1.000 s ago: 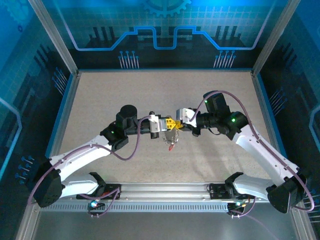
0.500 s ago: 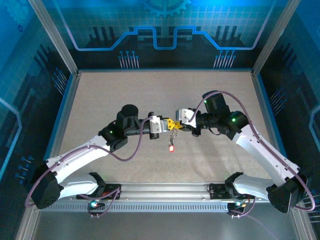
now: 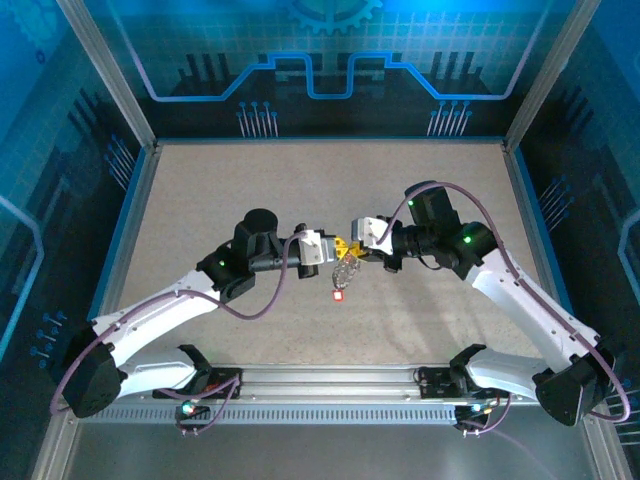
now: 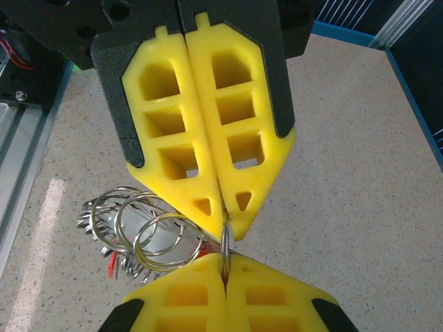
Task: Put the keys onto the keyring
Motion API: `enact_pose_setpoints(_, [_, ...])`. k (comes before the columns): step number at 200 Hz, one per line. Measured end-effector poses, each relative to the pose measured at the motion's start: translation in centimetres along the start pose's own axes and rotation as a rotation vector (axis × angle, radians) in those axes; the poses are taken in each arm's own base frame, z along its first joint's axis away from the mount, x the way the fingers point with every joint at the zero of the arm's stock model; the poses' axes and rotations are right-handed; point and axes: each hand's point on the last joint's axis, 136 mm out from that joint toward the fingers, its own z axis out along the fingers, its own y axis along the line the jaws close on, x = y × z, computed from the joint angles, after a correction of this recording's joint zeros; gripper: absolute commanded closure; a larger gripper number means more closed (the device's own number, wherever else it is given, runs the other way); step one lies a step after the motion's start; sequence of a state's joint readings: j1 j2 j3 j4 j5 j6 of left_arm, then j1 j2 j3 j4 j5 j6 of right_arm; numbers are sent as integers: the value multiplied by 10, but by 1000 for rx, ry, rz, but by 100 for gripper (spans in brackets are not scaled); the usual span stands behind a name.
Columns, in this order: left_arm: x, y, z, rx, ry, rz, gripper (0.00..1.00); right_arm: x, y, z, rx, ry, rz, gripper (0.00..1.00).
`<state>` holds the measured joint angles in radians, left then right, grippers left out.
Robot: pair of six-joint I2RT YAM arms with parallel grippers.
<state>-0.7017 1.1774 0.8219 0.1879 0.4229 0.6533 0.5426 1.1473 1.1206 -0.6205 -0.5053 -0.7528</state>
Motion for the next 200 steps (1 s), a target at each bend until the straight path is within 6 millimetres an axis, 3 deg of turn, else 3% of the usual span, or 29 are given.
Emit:
enact_pose_setpoints(56, [5,5,0,-11,12,-54,100,-3,-4,-1,9,-1,-5,100])
enact_pose_setpoints(66, [6,5,0,-10,13,-62,82,-3,-4,-1,11,1,-4,100])
enact_pose_setpoints(71, [6,5,0,-6,12,-65,79,-3,-4,-1,10,1,-4,100])
enact_pose_setpoints(149, [15,10,-1,8,53,-150,77,0,-3,1,-3,13,8,100])
enact_pose_setpoints(174, [15,8,-1,21,52,-155,69,1,-3,1,-2,16,7,100])
enact_pose_setpoints(200, [13,9,-1,29,47,-157,68,1,-2,2,-1,23,6,100])
